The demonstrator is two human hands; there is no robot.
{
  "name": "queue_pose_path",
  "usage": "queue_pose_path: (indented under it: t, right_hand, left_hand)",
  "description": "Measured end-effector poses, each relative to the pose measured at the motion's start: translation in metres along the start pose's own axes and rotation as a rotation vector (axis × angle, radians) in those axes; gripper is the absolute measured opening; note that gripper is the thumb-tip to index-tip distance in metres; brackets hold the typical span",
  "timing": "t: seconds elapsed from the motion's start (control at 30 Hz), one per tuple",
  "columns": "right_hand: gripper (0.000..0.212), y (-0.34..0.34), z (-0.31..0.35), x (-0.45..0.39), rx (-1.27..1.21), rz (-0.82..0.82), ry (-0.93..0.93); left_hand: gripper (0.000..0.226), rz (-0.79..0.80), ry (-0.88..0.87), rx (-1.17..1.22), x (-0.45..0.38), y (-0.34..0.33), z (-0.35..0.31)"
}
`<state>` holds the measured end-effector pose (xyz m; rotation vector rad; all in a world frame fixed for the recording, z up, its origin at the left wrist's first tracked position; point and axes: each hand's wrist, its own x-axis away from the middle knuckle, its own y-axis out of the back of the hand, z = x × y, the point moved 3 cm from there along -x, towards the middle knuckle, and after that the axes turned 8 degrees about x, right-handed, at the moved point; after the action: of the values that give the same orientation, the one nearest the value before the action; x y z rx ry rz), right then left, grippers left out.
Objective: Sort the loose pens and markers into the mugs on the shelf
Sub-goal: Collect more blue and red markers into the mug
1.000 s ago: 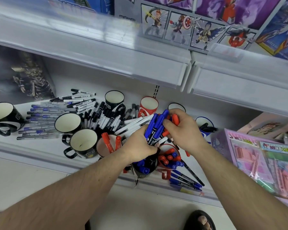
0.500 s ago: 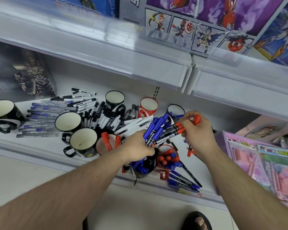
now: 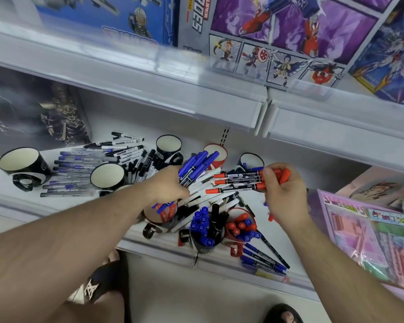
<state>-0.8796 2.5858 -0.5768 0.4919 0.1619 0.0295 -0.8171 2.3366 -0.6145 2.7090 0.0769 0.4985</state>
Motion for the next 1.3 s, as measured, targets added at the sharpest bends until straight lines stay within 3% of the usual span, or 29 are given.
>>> queue_pose_path:
  t: [0.13, 0.3, 0.4, 0.57, 0.77, 0.97, 1.03, 1.13, 1.3]
  right_hand:
    - [0.015, -0.004, 0.007, 0.017, 0.16, 0.004, 0.246]
    - [0.012, -0.016, 0.013, 0.024, 0.212, 0.019, 0.303]
    - [0.012, -0.028, 0.016, 0.023, 0.207, 0.03, 0.276]
    - [0.01, -0.065, 0.033, 0.023, 0.2, 0.078, 0.227]
    - [0.011, -0.15, 0.052, 0.023, 0.267, 0.23, 0.196]
    - [0.023, -0.234, 0.045, 0.016, 0.405, 0.412, 0.135]
    - [0.02, -0.253, 0.04, 0.014, 0.427, 0.465, 0.095]
    - [0.018, -0.274, 0.039, 0.014, 0.479, 0.511, 0.084]
    - [0.011, -0.298, 0.035, 0.025, 0.518, 0.617, 0.084]
  left_hand:
    - [0.028, 0.029, 0.053, -0.015, 0.001, 0.018, 0.003]
    - [0.018, 0.054, 0.121, -0.012, 0.01, 0.04, 0.009]
    - [0.043, 0.1, 0.144, 0.027, 0.011, 0.055, 0.016]
    - [0.031, 0.115, 0.196, 0.136, 0.018, 0.086, 0.034]
    - [0.008, -0.068, 0.219, 0.282, 0.021, 0.118, 0.079]
    - [0.01, -0.175, 0.228, 0.437, 0.028, 0.137, 0.112]
    - [0.024, -0.211, 0.255, 0.451, 0.028, 0.138, 0.121]
    - [0.03, -0.198, 0.297, 0.446, 0.028, 0.133, 0.134]
    - [0.013, -0.111, 0.25, 0.527, 0.026, 0.12, 0.142]
